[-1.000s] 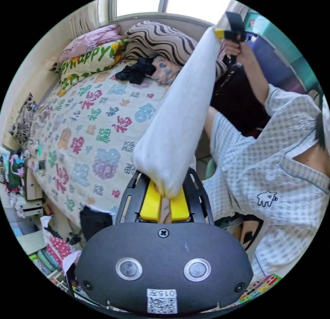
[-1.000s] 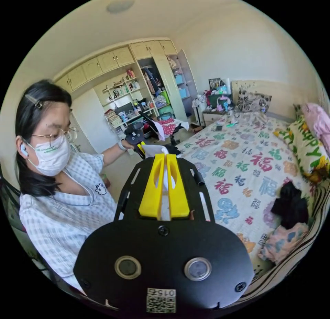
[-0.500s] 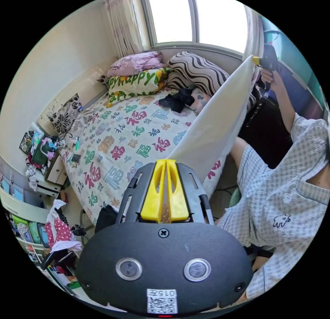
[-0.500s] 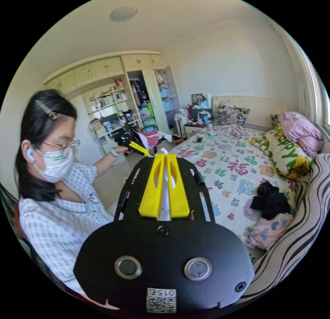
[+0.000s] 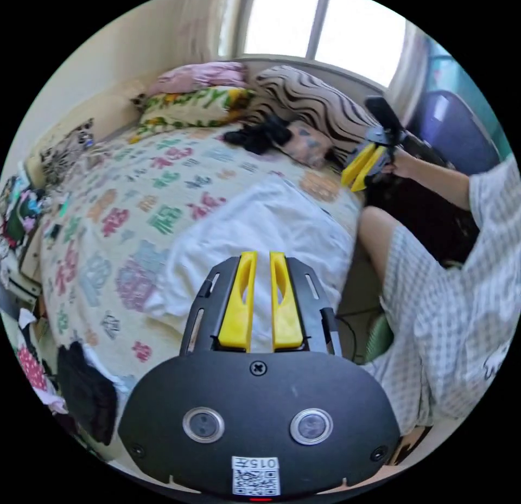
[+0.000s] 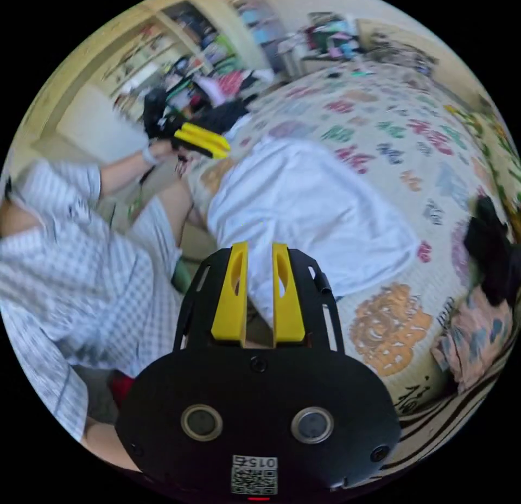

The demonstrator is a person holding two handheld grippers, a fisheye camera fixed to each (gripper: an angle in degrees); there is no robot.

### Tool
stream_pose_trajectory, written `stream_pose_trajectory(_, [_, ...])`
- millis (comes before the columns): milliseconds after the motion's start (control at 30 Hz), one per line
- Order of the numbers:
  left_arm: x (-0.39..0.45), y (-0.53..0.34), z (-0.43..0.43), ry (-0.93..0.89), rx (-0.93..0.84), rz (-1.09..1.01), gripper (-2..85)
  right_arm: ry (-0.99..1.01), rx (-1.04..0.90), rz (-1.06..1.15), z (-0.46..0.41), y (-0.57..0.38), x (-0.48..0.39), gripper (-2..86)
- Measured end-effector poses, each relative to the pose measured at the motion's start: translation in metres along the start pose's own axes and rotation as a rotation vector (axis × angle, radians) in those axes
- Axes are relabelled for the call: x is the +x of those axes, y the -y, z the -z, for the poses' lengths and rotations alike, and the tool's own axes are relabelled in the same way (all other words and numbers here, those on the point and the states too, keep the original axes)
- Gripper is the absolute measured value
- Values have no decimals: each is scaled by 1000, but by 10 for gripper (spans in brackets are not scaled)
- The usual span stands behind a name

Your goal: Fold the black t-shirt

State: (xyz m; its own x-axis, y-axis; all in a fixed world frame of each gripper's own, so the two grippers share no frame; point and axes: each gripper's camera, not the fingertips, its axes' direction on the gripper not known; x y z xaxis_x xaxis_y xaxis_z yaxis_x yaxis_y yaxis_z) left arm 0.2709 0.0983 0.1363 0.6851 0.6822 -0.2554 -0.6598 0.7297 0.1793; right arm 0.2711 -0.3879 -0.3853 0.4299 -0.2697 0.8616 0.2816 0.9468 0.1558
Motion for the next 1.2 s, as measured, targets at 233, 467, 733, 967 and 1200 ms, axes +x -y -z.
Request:
stream_pose_trajectory(233, [98,-56,-112,-145,-217,-151,103,-119,-451,309,-153,-29,-87,100])
stream_pose_trajectory(467, [118,-69,-156,65,-319,-279,61,-429,-455,406,-170,-41,-118,87])
stream_pose_trajectory(733, [125,-93,-156,151,-297,-259,66,-513,-439,436,-184,-54,-157,84])
stream_pose_trajectory(967, [146,-121,-151,229,-276,-291,72,-447,-356,313,-158,-59,-171,34])
stream_pose_trajectory(1200, [128,-130,-114,177,-235,-95,4,-353,-285,169,-98,-56,-183,21])
